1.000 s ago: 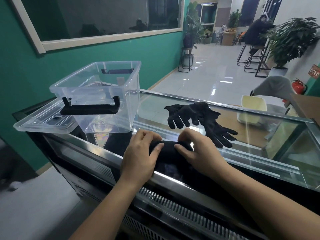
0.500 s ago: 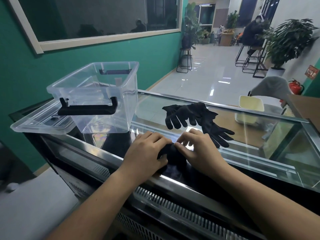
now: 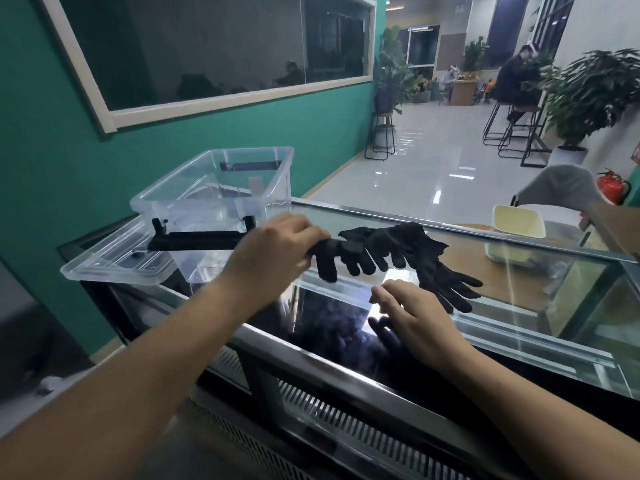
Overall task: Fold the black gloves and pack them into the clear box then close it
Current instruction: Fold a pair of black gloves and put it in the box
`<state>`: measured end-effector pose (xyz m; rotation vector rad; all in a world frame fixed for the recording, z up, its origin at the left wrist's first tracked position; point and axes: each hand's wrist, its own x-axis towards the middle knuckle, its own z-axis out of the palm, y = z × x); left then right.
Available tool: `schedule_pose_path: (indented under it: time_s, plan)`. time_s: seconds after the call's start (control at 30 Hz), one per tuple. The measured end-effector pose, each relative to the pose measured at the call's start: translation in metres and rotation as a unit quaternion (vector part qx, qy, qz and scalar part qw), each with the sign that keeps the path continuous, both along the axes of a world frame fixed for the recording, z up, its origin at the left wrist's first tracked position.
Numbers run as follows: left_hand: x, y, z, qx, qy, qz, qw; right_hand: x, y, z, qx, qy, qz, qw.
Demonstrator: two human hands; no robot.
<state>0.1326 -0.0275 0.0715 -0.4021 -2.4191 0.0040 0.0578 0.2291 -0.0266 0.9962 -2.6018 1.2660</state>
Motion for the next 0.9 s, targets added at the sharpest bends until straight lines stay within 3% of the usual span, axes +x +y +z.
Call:
schedule_pose_path:
  time_s: [0.17,0.3,0.4,0.73,0.9]
  plan:
    - [0.000,-0.034,0.065,0.012,0.060,0.034,0.998,0.001,0.000,0.000,0.010,0.004,0.002,1.000]
    - [0.000,-0.058,0.096,0.064,0.073,0.040,0.995,0.000,0.001,0.001,0.017,0.003,0.007,1.000]
    - [-0.002,-0.076,0.114,0.052,0.078,0.066,0.993,-0.002,0.001,0.000,0.028,0.007,0.007,1.000]
    - [-0.018,-0.128,0.106,0.004,-0.081,0.183,0.980,-0.002,0.001,0.000,0.014,-0.008,0.005,1.000]
    - [-0.020,-0.136,0.100,0.031,-0.102,0.190,0.976,-0.002,0.002,0.001,0.015,-0.013,0.002,1.000]
